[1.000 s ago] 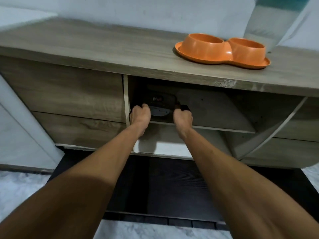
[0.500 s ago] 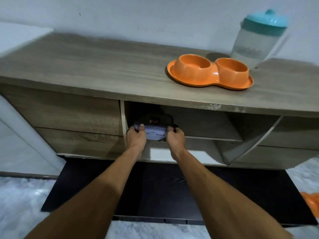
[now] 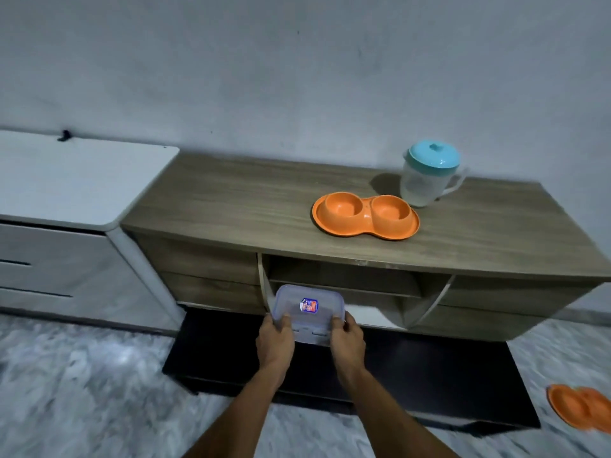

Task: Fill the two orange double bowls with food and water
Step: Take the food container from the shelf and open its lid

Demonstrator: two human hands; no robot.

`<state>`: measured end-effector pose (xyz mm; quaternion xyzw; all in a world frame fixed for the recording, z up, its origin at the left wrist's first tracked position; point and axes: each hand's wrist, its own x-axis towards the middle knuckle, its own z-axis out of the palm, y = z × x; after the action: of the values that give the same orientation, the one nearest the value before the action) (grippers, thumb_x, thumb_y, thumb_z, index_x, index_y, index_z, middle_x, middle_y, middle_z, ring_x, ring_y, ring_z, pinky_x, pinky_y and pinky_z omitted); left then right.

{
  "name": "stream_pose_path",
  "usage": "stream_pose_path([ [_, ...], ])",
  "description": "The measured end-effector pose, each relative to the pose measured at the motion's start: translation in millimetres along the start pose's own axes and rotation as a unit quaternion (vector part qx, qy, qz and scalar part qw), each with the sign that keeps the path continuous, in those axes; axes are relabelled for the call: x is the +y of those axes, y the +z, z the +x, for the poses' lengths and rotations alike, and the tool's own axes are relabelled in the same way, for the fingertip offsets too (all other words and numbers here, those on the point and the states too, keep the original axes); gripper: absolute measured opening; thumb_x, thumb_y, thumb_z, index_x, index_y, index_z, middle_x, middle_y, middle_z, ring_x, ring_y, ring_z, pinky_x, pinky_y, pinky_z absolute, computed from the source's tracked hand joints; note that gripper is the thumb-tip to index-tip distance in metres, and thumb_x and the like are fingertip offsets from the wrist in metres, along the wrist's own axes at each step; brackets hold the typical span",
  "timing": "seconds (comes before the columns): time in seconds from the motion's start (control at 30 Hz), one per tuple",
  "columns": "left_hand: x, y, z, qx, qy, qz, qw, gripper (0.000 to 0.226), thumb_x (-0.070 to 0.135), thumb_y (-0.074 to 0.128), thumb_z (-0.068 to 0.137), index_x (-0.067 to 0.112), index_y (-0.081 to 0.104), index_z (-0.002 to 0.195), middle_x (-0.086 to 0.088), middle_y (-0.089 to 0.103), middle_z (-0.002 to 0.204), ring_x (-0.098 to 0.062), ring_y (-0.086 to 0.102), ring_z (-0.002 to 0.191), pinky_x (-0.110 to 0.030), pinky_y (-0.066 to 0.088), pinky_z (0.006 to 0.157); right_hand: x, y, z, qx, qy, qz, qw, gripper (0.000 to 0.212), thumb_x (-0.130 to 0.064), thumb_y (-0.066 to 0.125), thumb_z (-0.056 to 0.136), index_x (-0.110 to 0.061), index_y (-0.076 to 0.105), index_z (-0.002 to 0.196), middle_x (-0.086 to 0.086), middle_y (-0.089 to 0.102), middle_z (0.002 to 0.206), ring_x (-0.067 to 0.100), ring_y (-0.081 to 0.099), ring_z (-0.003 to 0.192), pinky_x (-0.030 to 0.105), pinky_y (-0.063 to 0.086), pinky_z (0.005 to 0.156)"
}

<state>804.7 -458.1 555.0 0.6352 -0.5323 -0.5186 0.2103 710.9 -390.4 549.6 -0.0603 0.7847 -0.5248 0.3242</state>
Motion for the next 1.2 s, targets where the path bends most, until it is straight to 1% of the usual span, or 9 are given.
stream_pose_path([
  [0.13, 35.2, -14.4, -31.2, 0.009, 0.015, -0.018, 1.000, 0.038, 0.030, 0.050, 0.099, 0.006, 0.058, 0.126, -0.018, 0.064, 0.120, -0.035, 0.060, 0.110, -0.035, 0.046, 0.087, -35.1, -17.1, -23.9, -0.012, -0.021, 0.016, 1.000, 0.028, -0.028, 0.049, 0.098, -0.020, 0.066, 0.118, 0.008, 0.069, 0.111, 0.027, 0.062, 0.103, 0.041, 0.051, 0.095],
  [0.27, 68.3, -20.6, -33.9, 0.025, 0.040, -0.036, 0.998, 0.040, 0.032, 0.052, 0.096, 0.007, 0.060, 0.126, -0.017, 0.066, 0.120, -0.034, 0.061, 0.111, -0.037, 0.048, 0.092, -73.1, -22.3, -23.8, -0.012, -0.055, 0.008, 0.998, 0.028, -0.029, 0.049, 0.097, -0.021, 0.067, 0.117, 0.006, 0.069, 0.110, 0.027, 0.061, 0.104, 0.039, 0.049, 0.096],
  [0.37, 95.8, -25.3, -20.6, 0.039, 0.062, -0.041, 0.996, 0.039, 0.032, 0.054, 0.095, 0.006, 0.063, 0.122, -0.018, 0.067, 0.120, -0.035, 0.061, 0.112, -0.039, 0.049, 0.096, -103.0, -15.2, -12.9, -0.020, -0.064, 0.001, 0.998, 0.030, -0.034, 0.051, 0.096, -0.022, 0.067, 0.118, 0.009, 0.069, 0.116, 0.031, 0.062, 0.110, 0.046, 0.048, 0.100],
  [0.53, 144.6, -33.3, 24.1, 0.046, 0.090, -0.061, 0.993, 0.035, 0.031, 0.054, 0.096, 0.008, 0.065, 0.120, -0.014, 0.069, 0.116, -0.030, 0.064, 0.106, -0.032, 0.049, 0.088, -161.2, 9.1, 13.9, -0.036, -0.085, 0.008, 0.996, 0.034, -0.037, 0.049, 0.099, -0.021, 0.063, 0.125, 0.004, 0.066, 0.121, 0.027, 0.060, 0.113, 0.047, 0.047, 0.102],
  [0.7, 187.2, -40.8, 95.4, 0.013, 0.107, -0.101, 0.989, 0.028, 0.025, 0.055, 0.098, 0.003, 0.063, 0.113, -0.012, 0.069, 0.105, -0.019, 0.063, 0.084, -0.021, 0.049, 0.062, -204.9, 55.9, 61.6, -0.019, -0.111, 0.020, 0.993, 0.030, -0.033, 0.050, 0.097, -0.018, 0.067, 0.117, 0.007, 0.071, 0.111, 0.029, 0.065, 0.103, 0.047, 0.052, 0.095],
  [0.83, 208.9, -44.6, 152.9, -0.019, 0.112, -0.098, 0.989, 0.023, 0.022, 0.060, 0.095, 0.005, 0.066, 0.110, -0.015, 0.072, 0.105, -0.028, 0.067, 0.093, -0.033, 0.054, 0.077, -223.9, 93.4, 102.3, -0.004, -0.105, 0.017, 0.994, 0.030, -0.036, 0.047, 0.093, -0.024, 0.067, 0.112, 0.006, 0.071, 0.112, 0.030, 0.065, 0.103, 0.051, 0.052, 0.094],
  [1.0, 216.3, -49.6, 196.9, -0.060, 0.098, -0.106, 0.988, 0.029, 0.013, 0.058, 0.096, -0.002, 0.063, 0.121, -0.016, 0.069, 0.114, -0.019, 0.062, 0.092, -0.024, 0.049, 0.073, -238.9, 126.0, 126.1, 0.014, -0.090, 0.015, 0.996, 0.030, -0.028, 0.048, 0.097, -0.015, 0.066, 0.118, 0.007, 0.069, 0.114, 0.028, 0.062, 0.107, 0.042, 0.050, 0.097],
  [1.1, 216.6, -51.3, 210.7, -0.059, 0.102, -0.087, 0.989, 0.031, 0.009, 0.056, 0.097, -0.004, 0.060, 0.125, -0.018, 0.067, 0.117, -0.017, 0.058, 0.093, -0.003, 0.044, 0.054, -236.9, 140.1, 136.4, 0.025, -0.075, 0.006, 0.997, 0.030, -0.026, 0.048, 0.097, -0.018, 0.067, 0.119, 0.010, 0.069, 0.118, 0.030, 0.062, 0.109, 0.045, 0.048, 0.100],
  [1.2, 214.3, -50.1, 220.0, -0.067, 0.100, -0.065, 0.991, 0.031, 0.009, 0.055, 0.097, -0.003, 0.060, 0.125, -0.019, 0.067, 0.118, -0.017, 0.057, 0.093, -0.002, 0.042, 0.053, -233.4, 149.1, 147.8, 0.016, -0.048, 0.010, 0.999, 0.030, -0.025, 0.049, 0.099, -0.017, 0.065, 0.122, 0.009, 0.068, 0.121, 0.028, 0.062, 0.110, 0.047, 0.049, 0.101],
])
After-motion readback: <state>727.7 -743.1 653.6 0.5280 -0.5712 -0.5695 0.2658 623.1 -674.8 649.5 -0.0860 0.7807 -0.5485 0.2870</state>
